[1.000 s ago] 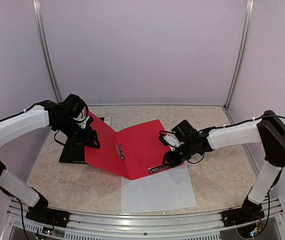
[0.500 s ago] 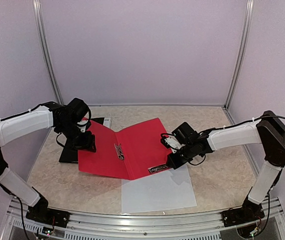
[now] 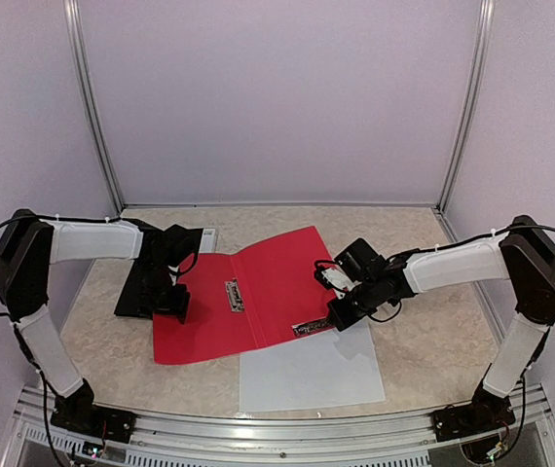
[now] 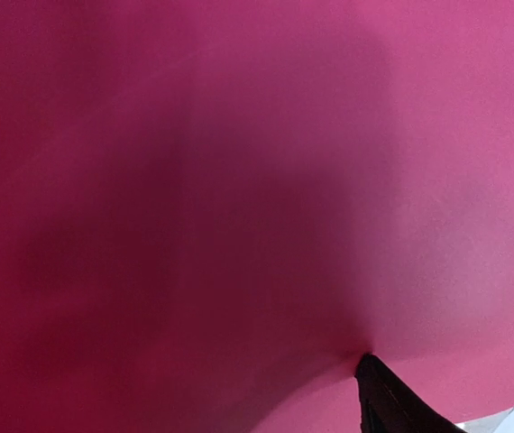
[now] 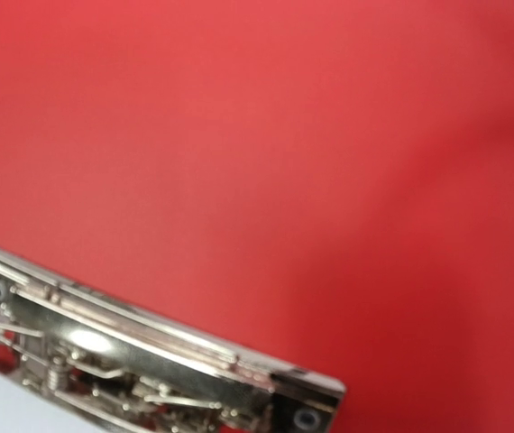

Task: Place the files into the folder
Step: Open the folder at the center of the board, then open the spring clip on the folder.

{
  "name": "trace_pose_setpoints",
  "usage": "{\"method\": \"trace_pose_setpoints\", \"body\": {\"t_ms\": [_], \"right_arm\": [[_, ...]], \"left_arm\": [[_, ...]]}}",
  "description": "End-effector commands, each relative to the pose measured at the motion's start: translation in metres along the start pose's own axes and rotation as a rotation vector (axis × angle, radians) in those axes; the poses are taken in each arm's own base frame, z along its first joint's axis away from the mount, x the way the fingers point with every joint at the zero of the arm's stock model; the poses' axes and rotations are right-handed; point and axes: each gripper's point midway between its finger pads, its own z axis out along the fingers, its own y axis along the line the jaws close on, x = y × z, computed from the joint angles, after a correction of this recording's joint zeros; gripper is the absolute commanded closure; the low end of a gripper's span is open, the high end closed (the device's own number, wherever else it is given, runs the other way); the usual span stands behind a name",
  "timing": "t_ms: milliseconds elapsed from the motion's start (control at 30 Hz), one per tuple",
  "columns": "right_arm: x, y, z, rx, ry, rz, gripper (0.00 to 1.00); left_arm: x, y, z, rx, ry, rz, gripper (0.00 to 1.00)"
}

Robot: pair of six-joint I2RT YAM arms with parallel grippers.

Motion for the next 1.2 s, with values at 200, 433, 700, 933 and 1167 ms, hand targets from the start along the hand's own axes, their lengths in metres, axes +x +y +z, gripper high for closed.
{"method": "trace_pose_setpoints", "body": {"t_ms": [200, 433, 700, 933, 1167], "right_arm": [[0.008, -0.013, -0.003, 0.063, 0.023, 0.006, 1.00], [0.007, -0.010, -0.004, 0.048, 0.020, 0.024, 1.00], [0.006, -0.009, -0.003, 0.038, 0.017, 0.028, 1.00], [0.006, -0.007, -0.003, 0.027, 0.016, 0.032, 1.00], [0.006, -0.005, -0.004, 0.019, 0.014, 0.026, 1.00]], "left_arm": [[-0.001, 0.017, 0.012, -0.154, -0.020, 0.017, 0.16], [-0.023, 0.013, -0.040, -0.090, -0.195, -0.004, 0.01], [-0.048, -0.038, -0.106, 0.093, -0.438, 0.171, 0.01], [-0.054, -0.115, -0.130, 0.240, -0.546, 0.453, 0.02], [-0.058, -0.141, -0.131, 0.100, -0.616, 0.657, 0.05]]}}
